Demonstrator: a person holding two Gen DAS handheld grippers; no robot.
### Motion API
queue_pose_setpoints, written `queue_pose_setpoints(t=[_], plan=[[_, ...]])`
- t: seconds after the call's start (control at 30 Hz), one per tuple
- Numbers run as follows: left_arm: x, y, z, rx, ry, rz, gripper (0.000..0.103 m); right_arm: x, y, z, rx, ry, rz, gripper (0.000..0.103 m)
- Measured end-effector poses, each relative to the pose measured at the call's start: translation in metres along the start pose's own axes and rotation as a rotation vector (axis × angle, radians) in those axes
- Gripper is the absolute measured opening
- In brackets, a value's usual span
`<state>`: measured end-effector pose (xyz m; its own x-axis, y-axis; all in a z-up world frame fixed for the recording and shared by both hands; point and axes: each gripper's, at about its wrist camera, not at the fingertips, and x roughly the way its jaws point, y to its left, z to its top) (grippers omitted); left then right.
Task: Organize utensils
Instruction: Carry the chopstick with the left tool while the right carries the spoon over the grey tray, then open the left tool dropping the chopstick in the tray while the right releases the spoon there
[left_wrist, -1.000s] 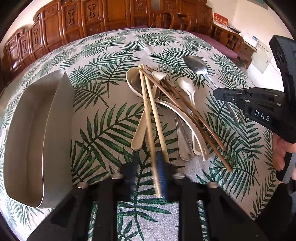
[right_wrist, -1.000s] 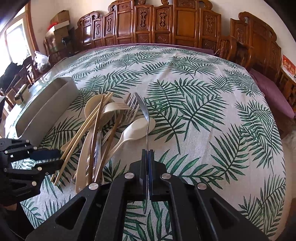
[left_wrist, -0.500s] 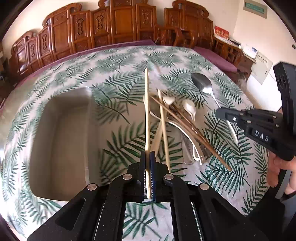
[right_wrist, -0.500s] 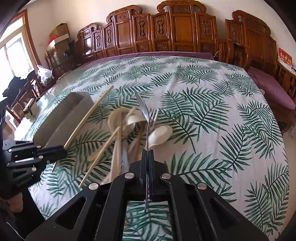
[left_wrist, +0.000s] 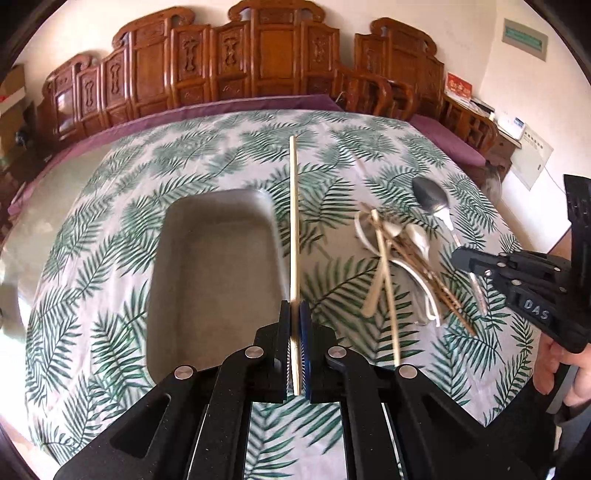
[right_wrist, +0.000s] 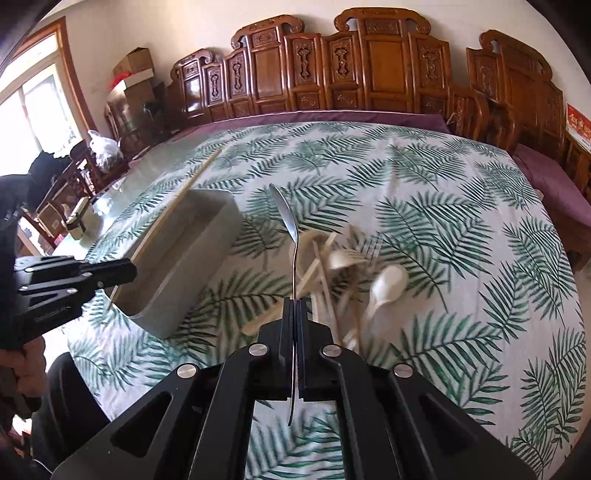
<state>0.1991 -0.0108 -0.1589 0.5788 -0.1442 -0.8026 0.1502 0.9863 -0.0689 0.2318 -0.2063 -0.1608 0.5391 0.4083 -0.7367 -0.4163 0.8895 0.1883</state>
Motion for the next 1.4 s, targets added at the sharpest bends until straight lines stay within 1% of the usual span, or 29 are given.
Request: queue_pose_setpoints(t=[0.2,0.33,0.5,0.73,0.93,1.0,1.17,1.23,1.3,1.33,1.4], plan=[[0.008,0.033,-0.005,-0.038,0.052,-0.001,0.004,0.003,0.022,0.015,-0.017,-0.003,0.013,0.002],[0.019,0.046,-0.007,-0.047,0.097,-0.01,0.004,0.008,0.036,0.022,-0.032,0.003,0.019,0.002],[0.03,0.059,-0.008,-0.07,0.129,-0.018,0.004,0.015,0.052,0.027,-0.05,0.02,0.024,0.002],[0.032,0.07,-0.003,-0.089,0.124,-0.022,0.004,0.027,0.071,0.036,-0.065,0.038,0.037,0.002],[0.012,0.084,-0.002,-0.093,0.087,-0.013,0.007,0.039,0.09,0.043,-0.075,0.048,0.061,0.002],[-0.002,0.09,-0.003,-0.089,0.06,-0.001,0.016,0.042,0.098,0.045,-0.075,0.047,0.071,0.002],[-0.029,0.106,-0.005,-0.087,0.0,0.026,0.024,0.054,0.117,0.05,-0.065,0.051,0.096,0.002],[-0.037,0.111,-0.007,-0.094,-0.018,0.03,0.033,0.06,0.123,0.052,-0.054,0.055,0.104,0.002],[-0.044,0.119,-0.009,-0.109,-0.039,0.023,0.053,0.066,0.129,0.053,-0.043,0.06,0.112,0.002],[-0.046,0.121,-0.01,-0.112,-0.05,0.025,0.056,0.07,0.132,0.055,-0.037,0.06,0.115,0.002],[-0.051,0.127,-0.013,-0.124,-0.072,0.037,0.069,0.076,0.137,0.058,-0.029,0.062,0.123,0.002]])
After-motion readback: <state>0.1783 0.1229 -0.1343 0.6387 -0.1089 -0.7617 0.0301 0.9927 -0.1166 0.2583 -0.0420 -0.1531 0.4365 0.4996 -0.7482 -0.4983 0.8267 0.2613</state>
